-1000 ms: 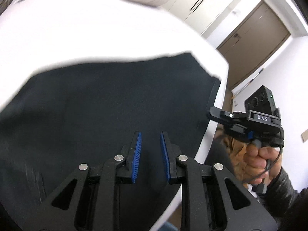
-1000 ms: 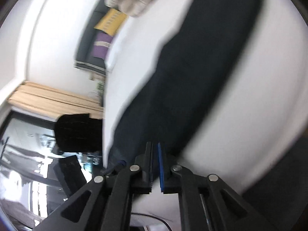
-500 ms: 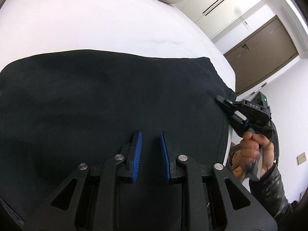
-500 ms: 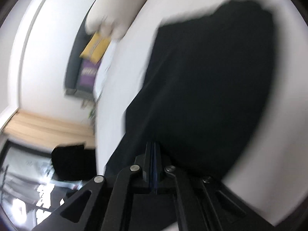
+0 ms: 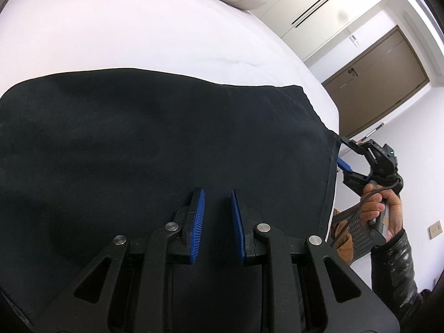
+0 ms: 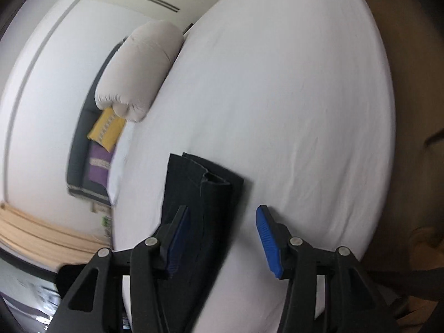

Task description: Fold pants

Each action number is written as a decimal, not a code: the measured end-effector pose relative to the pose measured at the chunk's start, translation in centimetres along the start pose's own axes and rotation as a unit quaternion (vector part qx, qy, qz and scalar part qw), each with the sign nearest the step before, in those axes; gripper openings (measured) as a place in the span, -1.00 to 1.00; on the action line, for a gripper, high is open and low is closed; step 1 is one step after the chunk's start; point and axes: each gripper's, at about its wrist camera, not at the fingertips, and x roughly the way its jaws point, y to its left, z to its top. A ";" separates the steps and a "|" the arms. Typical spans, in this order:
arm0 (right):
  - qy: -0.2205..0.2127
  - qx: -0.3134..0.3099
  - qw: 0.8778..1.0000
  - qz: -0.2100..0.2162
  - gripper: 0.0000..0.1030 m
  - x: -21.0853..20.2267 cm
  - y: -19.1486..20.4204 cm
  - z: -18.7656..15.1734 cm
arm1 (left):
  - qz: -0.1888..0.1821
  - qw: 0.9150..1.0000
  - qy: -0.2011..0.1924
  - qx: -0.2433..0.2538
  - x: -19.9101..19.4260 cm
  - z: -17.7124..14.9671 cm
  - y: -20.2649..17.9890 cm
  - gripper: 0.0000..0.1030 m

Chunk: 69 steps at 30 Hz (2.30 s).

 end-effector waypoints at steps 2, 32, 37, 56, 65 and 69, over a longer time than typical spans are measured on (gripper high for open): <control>0.006 0.006 1.000 0.015 0.03 0.6 0.0 0.5 | 0.003 1.000 -0.002 0.002 -0.2 -0.1 0.0 -0.63; 0.085 -0.488 0.869 0.005 -0.79 4.2 21.0 -19.9 | -0.041 0.992 -0.065 -0.105 -6.1 0.7 3.2 -0.32; 0.108 -0.564 0.817 -0.046 -0.79 7.2 20.4 -26.7 | -0.073 0.981 -0.090 -0.156 -7.4 0.3 4.8 0.58; 0.092 -0.623 0.776 -0.006 -0.79 2.9 23.5 -31.6 | -0.126 0.976 0.034 -0.177 -4.3 1.4 4.8 -0.71; 0.138 -0.640 0.755 0.034 -0.79 3.6 25.4 -36.2 | -0.079 0.981 0.012 -0.176 -9.5 -1.4 8.5 -0.78; 0.163 -0.639 0.751 0.033 -0.79 4.7 25.2 -37.9 | -0.060 0.980 0.005 -0.188 -10.0 -2.2 10.3 -0.78</control>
